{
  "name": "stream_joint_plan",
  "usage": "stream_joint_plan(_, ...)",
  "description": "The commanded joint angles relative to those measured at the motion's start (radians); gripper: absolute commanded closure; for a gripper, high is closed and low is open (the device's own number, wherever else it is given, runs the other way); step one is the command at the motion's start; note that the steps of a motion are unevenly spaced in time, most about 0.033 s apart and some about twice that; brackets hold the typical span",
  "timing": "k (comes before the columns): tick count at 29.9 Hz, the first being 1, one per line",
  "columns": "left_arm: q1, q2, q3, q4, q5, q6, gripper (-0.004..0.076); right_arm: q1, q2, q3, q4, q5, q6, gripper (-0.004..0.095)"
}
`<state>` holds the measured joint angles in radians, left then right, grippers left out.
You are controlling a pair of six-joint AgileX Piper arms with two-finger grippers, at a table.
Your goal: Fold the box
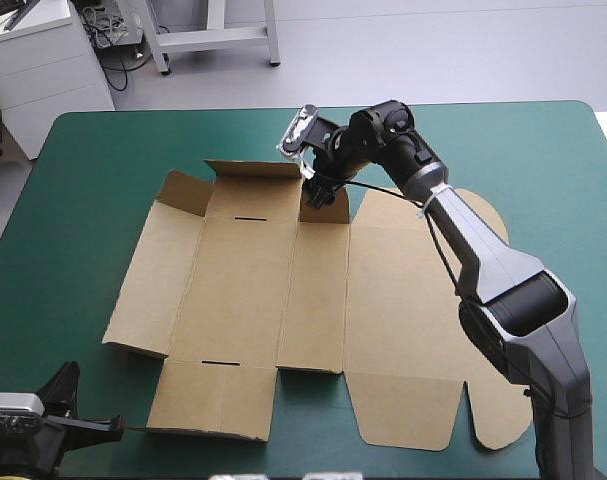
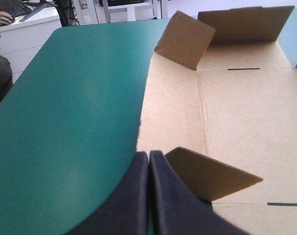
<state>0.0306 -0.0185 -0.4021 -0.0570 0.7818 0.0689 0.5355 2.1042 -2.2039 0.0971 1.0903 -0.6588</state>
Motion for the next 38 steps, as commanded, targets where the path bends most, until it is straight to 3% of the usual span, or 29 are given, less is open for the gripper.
stream_joint_plan(1, -0.006, -0.012, -0.021, -0.008, -0.08, -0.007, 0.0756, -0.001, -0.066, -0.092, -0.071, 0.057, 0.149, 0.0376)
stream_joint_plan(6, -0.006, -0.012, -0.021, -0.008, -0.08, -0.007, 0.0755, -0.015, -0.066, -0.095, -0.239, 0.155, 0.379, 0.0939)
stream_joint_plan(13, -0.006, -0.012, -0.021, -0.008, -0.08, -0.007, 0.0752, -0.068, -0.073, -0.084, -0.199, 0.157, 0.59, 0.0931)
stream_joint_plan(15, -0.006, -0.012, -0.021, -0.007, -0.08, -0.007, 0.0713, -0.073, -0.098, -0.054, -0.199, 0.157, 0.612, 0.0931)
stream_joint_plan(19, -0.006, -0.012, -0.021, 0.009, -0.08, -0.015, 0.0521, -0.077, -0.184, 0.046, -0.232, 0.157, 0.625, 0.0931)
stream_joint_plan(22, -0.006, -0.012, -0.021, 0.03, -0.08, -0.015, 0.0317, -0.089, -0.264, 0.163, -0.261, 0.148, 0.626, 0.0931)
stream_joint_plan(24, -0.006, -0.012, -0.021, 0.052, -0.084, -0.015, 0.025, -0.105, -0.332, 0.276, -0.259, 0.111, 0.643, 0.0931)
stream_joint_plan(33, -0.006, 0.067, -0.089, 0.167, -0.188, -0.02, 0.0244, -0.162, -0.708, 0.818, -0.252, -0.123, 0.72, 0.093)
stream_joint_plan(38, -0.006, 0.231, -0.189, 0.238, -0.219, -0.02, 0.0244, -0.165, -0.884, 0.984, -0.241, -0.135, 0.732, 0.093)
